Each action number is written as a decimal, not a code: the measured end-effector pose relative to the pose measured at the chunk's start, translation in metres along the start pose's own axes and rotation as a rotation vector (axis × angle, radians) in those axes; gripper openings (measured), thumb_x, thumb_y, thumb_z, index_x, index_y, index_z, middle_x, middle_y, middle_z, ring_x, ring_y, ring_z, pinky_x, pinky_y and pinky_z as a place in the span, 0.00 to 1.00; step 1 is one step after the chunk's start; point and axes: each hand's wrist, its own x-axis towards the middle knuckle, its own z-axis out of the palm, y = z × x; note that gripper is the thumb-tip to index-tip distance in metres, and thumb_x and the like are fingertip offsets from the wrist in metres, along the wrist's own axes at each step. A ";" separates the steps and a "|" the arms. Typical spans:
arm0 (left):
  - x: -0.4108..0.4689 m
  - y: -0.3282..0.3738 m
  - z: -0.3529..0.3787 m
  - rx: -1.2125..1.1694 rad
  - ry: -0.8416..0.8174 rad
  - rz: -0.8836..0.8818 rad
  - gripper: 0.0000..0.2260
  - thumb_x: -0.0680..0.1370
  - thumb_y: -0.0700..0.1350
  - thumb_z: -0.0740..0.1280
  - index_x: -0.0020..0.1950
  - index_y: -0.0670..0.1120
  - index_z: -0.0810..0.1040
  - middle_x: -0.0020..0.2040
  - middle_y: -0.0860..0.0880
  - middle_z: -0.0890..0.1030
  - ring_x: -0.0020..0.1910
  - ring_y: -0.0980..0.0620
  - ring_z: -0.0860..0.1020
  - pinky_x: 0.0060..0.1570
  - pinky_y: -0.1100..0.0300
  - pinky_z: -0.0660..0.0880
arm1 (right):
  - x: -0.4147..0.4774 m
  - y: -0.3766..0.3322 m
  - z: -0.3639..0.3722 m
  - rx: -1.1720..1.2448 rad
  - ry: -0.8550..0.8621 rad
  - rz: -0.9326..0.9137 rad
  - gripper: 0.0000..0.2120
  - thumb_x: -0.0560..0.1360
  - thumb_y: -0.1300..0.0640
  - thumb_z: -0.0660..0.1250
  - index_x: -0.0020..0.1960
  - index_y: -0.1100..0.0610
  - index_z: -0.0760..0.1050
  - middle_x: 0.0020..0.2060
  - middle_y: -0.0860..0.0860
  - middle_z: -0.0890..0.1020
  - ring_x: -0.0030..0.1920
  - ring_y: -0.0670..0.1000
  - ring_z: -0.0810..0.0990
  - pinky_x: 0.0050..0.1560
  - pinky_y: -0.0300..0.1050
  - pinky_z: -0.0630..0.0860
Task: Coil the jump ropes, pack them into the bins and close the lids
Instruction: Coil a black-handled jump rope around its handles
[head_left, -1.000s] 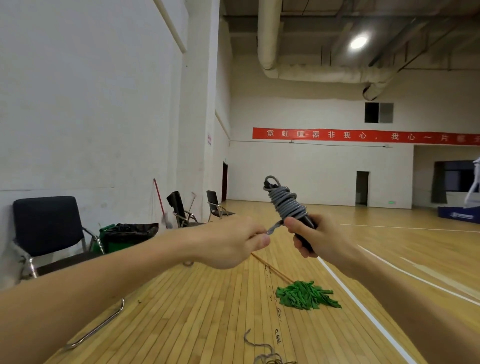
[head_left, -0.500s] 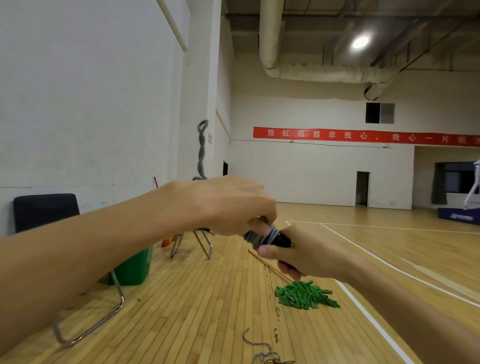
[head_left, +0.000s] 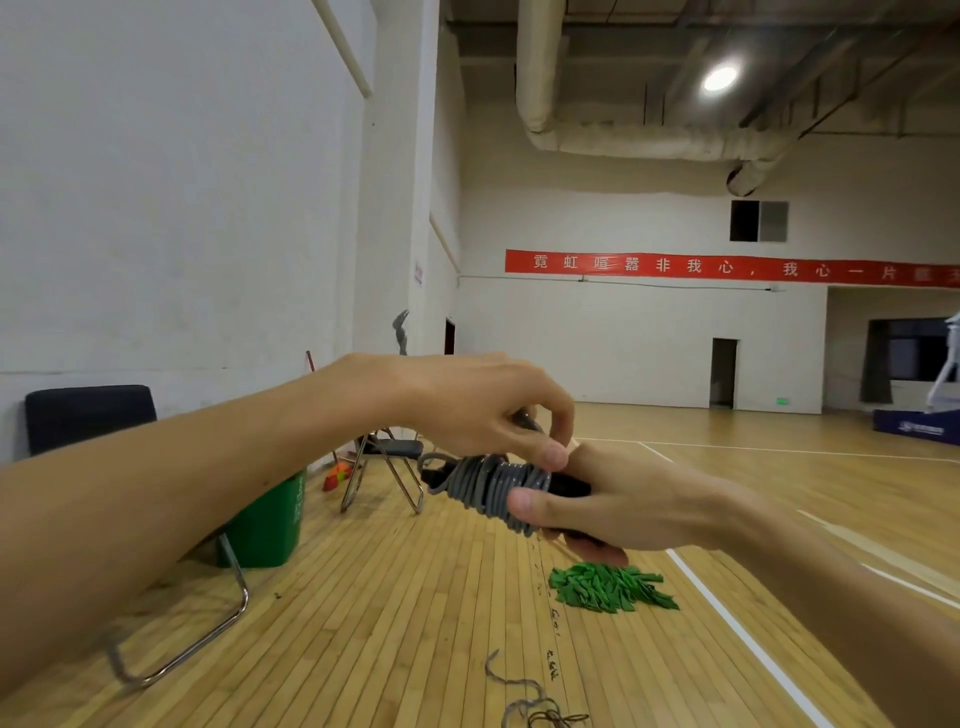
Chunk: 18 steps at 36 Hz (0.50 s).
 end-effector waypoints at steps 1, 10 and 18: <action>0.000 -0.003 0.001 -0.041 -0.010 -0.015 0.09 0.80 0.57 0.66 0.55 0.55 0.77 0.37 0.64 0.79 0.38 0.67 0.76 0.39 0.69 0.67 | 0.000 -0.001 0.001 -0.011 0.017 0.002 0.21 0.78 0.34 0.59 0.36 0.49 0.71 0.22 0.43 0.76 0.26 0.46 0.73 0.44 0.48 0.79; -0.008 -0.023 -0.003 -0.442 -0.079 -0.080 0.15 0.79 0.60 0.63 0.46 0.50 0.81 0.31 0.56 0.77 0.30 0.57 0.73 0.35 0.64 0.69 | -0.001 -0.002 0.001 0.315 -0.034 -0.150 0.24 0.78 0.37 0.65 0.42 0.59 0.77 0.28 0.50 0.78 0.25 0.48 0.73 0.32 0.37 0.72; -0.011 -0.046 0.013 -0.840 -0.010 -0.158 0.09 0.84 0.44 0.62 0.48 0.40 0.75 0.37 0.46 0.75 0.32 0.51 0.71 0.30 0.61 0.71 | 0.004 0.002 -0.003 0.530 0.101 -0.275 0.26 0.78 0.35 0.61 0.46 0.60 0.76 0.30 0.52 0.76 0.27 0.48 0.72 0.29 0.35 0.69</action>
